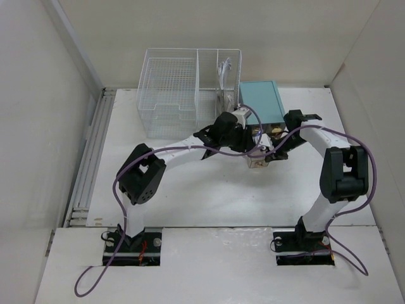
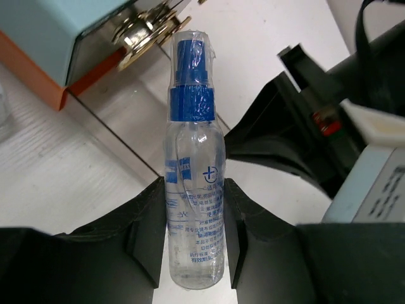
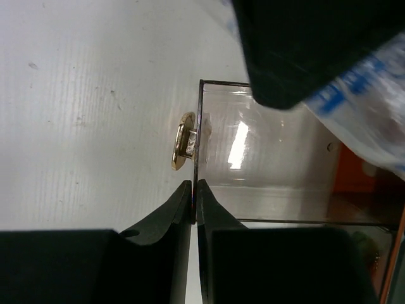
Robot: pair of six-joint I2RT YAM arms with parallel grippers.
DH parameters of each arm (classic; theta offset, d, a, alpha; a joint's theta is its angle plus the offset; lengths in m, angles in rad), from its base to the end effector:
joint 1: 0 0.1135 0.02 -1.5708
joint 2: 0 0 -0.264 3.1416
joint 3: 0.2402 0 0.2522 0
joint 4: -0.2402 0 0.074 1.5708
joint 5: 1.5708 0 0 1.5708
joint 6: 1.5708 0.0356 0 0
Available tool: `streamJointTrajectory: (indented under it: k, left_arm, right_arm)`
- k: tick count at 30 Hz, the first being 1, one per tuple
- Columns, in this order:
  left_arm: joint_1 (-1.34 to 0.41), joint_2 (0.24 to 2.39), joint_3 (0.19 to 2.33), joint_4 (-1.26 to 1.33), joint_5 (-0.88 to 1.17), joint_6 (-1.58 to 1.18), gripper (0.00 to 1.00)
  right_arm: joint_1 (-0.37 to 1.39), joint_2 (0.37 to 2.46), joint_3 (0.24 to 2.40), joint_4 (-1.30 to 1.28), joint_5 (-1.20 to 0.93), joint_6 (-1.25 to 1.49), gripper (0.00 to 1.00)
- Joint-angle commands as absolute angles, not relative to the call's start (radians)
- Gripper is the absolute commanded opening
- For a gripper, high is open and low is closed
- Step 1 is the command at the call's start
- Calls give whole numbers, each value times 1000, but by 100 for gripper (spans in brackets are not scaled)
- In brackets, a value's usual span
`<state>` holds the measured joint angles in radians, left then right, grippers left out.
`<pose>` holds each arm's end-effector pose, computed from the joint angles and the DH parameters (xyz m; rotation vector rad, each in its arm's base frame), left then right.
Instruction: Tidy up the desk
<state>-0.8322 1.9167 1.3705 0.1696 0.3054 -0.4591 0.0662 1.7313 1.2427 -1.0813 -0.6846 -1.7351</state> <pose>0.2953 -0.3402 0.2462 0.6051 2.0217 -1.1166 0.3046 0.0428 0.2105 -2.0114 1.5935 0.6132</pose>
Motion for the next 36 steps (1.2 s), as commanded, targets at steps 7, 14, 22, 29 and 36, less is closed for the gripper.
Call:
streamJointTrajectory:
  k: [7, 14, 22, 29, 36]
  left_arm:
    - [-861, 1963, 1477, 219, 344, -532, 0]
    - [-870, 2002, 1528, 230, 322, -563, 0]
    - [-879, 2042, 1580, 219, 270, -586, 0]
    - [-879, 2069, 1605, 183, 256, -577, 32]
    - [-879, 2059, 1586, 173, 256, -568, 49]
  right_arm:
    - [49, 1683, 1218, -1184, -701, -1827, 12]
    - [40, 1664, 1209, -1218, -710, -1845, 12]
    - [31, 1664, 1189, -1227, -710, -1856, 12]
    - [22, 1664, 1189, -1227, -721, -1865, 12]
    - [21, 1684, 1216, -1249, -730, -1865, 12]
